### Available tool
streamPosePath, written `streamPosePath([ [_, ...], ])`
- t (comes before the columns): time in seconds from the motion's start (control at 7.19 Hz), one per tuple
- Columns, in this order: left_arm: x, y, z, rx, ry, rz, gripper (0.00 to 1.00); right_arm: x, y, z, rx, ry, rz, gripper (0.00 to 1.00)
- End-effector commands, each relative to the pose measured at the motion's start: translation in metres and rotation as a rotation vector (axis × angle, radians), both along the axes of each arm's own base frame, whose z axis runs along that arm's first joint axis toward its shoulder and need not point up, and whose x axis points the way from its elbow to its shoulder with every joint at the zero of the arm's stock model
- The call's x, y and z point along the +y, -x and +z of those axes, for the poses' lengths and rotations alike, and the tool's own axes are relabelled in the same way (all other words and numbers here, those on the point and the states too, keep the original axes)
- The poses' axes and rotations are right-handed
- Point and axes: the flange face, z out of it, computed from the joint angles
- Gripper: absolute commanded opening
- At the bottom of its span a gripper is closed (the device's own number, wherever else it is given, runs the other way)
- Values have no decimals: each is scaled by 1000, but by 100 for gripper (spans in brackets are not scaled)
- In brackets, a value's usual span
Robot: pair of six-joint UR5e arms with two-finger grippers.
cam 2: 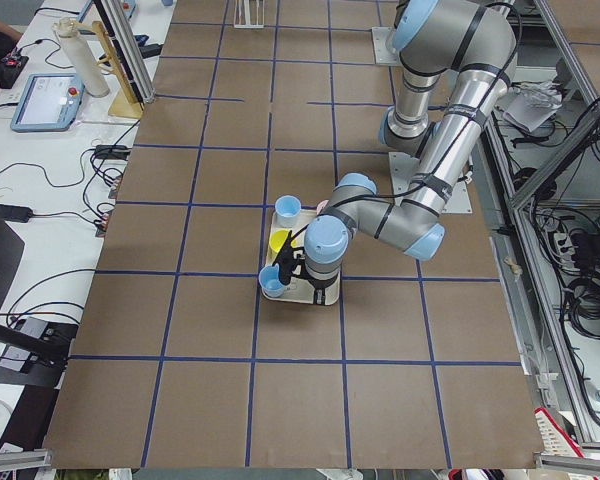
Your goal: Transfer IKEA cup to right arm and place on rack
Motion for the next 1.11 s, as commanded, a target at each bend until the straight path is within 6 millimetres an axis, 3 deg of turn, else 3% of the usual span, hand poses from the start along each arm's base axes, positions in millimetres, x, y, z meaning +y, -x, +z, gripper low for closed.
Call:
streamPosePath([
  [0.0, -23, 53, 55, 124, 0, -45, 0, 3, 1, -3, -62, -69, -11, 100],
  [0.14, -47, 97, 64, 151, -28, -74, 0, 2, 3, -4, -93, -78, -23, 100],
  [0.28, -62, 146, 88, 182, -65, -37, 0, 0, 12, -7, -175, -113, -56, 100],
  [0.42, -78, 206, 109, 203, -81, 3, 0, -1, 29, -10, -280, -161, -115, 100],
  [0.56, -81, 262, 117, 249, -110, 38, 0, 0, 45, -15, -417, -227, -158, 100],
  [0.7, -79, 307, 119, 384, -155, 120, 0, 7, 50, -18, -549, -313, -212, 100],
  [0.83, -80, 342, 116, 459, -159, 118, 0, 13, 42, -21, -652, -392, -255, 100],
  [0.97, -76, 390, 102, 614, -183, 126, 0, 17, 34, -19, -755, -433, -291, 100],
])
